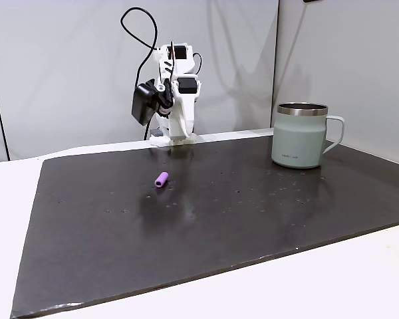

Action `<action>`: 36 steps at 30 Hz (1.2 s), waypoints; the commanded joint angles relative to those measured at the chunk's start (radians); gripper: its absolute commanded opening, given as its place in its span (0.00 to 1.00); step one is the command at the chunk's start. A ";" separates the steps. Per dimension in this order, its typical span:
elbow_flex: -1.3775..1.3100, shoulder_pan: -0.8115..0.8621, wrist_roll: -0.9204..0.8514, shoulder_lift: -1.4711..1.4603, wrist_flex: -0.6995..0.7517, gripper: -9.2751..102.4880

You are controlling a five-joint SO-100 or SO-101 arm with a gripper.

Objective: Grasp a pengrip and put it in the cup.

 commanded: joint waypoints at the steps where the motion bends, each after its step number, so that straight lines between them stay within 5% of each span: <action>1: -0.225 0.040 0.009 -0.250 -0.048 0.08; 15: -0.526 0.069 -0.094 -0.692 -0.175 0.08; 36: -0.730 0.169 -0.767 -0.838 -0.080 0.16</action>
